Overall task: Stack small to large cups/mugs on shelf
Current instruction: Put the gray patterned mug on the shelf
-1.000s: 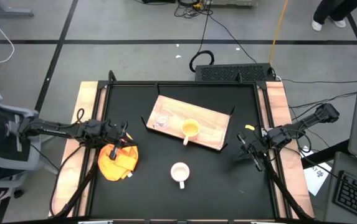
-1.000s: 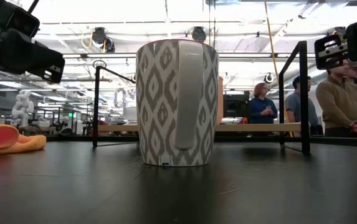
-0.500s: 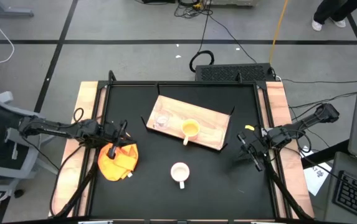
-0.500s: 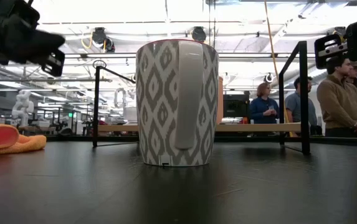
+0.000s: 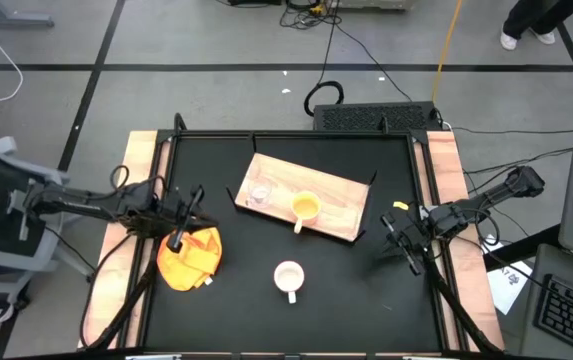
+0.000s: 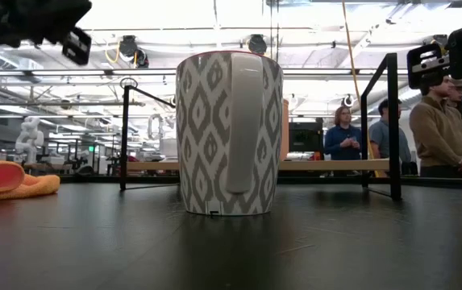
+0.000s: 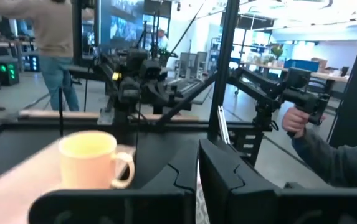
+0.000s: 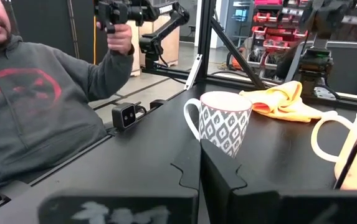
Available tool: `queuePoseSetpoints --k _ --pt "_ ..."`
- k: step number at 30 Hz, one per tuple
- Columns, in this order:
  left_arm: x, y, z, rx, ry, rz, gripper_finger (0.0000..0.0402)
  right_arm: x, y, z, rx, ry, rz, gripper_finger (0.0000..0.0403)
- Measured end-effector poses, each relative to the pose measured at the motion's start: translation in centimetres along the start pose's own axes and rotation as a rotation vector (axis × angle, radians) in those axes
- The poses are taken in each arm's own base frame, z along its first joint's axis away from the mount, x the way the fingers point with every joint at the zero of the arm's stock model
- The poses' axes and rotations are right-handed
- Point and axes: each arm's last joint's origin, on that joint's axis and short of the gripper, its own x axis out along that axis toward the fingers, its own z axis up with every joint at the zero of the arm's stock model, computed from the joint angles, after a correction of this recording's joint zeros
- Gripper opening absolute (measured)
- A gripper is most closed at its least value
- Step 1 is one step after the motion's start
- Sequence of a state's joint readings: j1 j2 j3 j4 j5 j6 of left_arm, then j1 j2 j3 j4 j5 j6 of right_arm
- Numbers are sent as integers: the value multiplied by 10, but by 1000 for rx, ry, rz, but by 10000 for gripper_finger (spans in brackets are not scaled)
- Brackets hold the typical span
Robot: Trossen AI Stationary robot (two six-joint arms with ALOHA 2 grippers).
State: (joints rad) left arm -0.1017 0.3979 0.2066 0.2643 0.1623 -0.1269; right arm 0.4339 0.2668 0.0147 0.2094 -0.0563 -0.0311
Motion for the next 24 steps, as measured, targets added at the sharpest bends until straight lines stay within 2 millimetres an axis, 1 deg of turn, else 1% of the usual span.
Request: queuePoseSetpoints --k 5,9,18,24 --pt "11 -1 21 35 -6 3 17 0 0 0 1 4 0 0" --pt "17 -1 30 51 -1 2 17 0 0 0 1 4 0 0" --pt "27 2 24 42 50 20 17 0 0 0 1 4 -1 0" --pt "41 5 12 28 115 49 17 0 0 0 1 5 -5 0"
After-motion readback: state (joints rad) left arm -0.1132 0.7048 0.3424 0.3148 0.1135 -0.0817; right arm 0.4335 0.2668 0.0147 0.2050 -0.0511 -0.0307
